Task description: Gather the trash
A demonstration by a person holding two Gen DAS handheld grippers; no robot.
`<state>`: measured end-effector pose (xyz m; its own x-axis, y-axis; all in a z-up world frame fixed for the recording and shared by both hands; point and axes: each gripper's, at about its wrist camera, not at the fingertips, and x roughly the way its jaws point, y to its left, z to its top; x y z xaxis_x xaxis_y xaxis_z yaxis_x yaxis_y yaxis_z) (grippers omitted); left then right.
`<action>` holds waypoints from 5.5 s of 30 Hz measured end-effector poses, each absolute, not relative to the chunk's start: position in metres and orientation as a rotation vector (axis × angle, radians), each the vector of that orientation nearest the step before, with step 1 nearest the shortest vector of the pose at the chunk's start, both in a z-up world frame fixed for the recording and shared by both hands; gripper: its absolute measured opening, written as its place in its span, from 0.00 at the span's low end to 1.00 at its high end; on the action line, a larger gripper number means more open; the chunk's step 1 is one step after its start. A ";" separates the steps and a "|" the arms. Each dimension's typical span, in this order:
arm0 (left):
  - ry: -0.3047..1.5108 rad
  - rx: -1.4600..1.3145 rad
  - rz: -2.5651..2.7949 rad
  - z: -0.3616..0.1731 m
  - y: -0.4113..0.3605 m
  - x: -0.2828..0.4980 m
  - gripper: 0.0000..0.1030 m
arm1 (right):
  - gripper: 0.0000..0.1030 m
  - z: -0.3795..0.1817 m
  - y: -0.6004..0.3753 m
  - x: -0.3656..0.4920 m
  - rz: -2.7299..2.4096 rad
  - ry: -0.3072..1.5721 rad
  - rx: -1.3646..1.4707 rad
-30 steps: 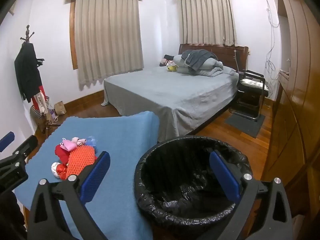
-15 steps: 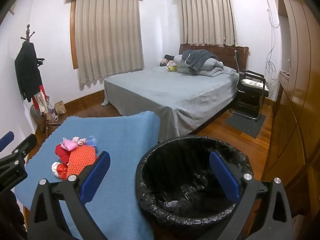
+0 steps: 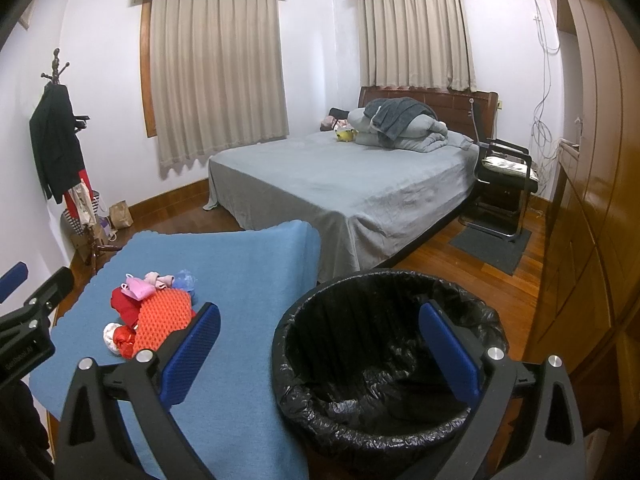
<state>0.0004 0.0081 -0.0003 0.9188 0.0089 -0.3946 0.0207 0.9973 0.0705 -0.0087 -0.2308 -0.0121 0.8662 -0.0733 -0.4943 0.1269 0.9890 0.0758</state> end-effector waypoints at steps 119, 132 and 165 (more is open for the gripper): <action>0.672 0.013 0.125 -0.140 0.148 0.096 0.79 | 0.10 -0.166 -0.078 0.146 0.419 0.837 0.035; 0.663 -0.002 0.069 -0.137 0.132 0.096 0.79 | 0.13 -0.167 -0.096 0.143 0.298 0.863 -0.013; 0.671 -0.024 -0.027 -0.141 0.096 0.094 0.13 | 0.14 -0.125 -0.123 0.126 0.380 0.786 0.098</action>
